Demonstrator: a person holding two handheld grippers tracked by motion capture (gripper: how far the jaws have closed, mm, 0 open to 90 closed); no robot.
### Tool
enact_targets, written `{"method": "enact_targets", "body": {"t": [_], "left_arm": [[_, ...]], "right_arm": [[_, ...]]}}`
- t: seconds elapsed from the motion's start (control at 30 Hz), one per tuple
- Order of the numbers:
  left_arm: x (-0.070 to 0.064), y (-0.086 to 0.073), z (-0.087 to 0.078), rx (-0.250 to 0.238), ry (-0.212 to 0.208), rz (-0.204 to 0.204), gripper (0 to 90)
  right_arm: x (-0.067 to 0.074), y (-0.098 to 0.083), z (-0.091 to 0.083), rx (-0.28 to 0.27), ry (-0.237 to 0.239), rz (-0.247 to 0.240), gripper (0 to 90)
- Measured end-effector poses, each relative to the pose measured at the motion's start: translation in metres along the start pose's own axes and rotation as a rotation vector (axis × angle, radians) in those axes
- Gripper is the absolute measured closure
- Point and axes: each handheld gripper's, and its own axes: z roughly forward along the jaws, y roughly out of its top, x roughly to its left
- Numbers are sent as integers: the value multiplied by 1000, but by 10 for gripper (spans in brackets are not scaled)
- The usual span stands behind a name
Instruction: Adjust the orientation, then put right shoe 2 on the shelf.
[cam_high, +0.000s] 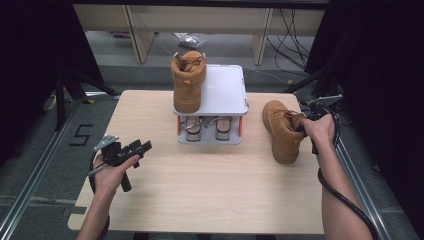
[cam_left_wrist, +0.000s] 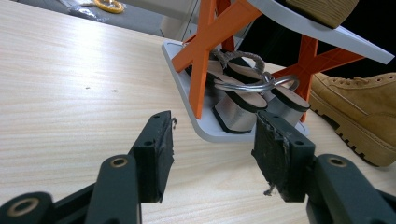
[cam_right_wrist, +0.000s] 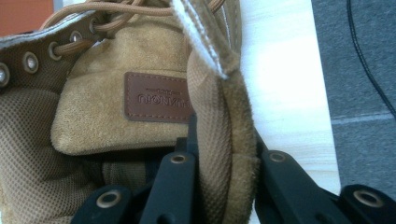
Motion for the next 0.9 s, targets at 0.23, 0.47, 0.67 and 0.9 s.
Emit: {"method": "enact_targets", "body": {"t": [0.23, 0.47, 0.67, 0.9], "left_arm": [[-1, -1, 0, -2, -8, -3, 469], [1, -2, -4, -3, 3, -8, 468], [2, -3, -5, -3, 10, -10, 465], [-1, -4, -2, 2, -8, -3, 465]], "right_arm": [[-1, -2, 0, -1, 31, 60, 816], [-8, -1, -4, -5, 84, 107, 823], [-13, 1, -9, -31, 138, 113, 824], [-20, -1, -11, -57, 210, 175, 828]]}}
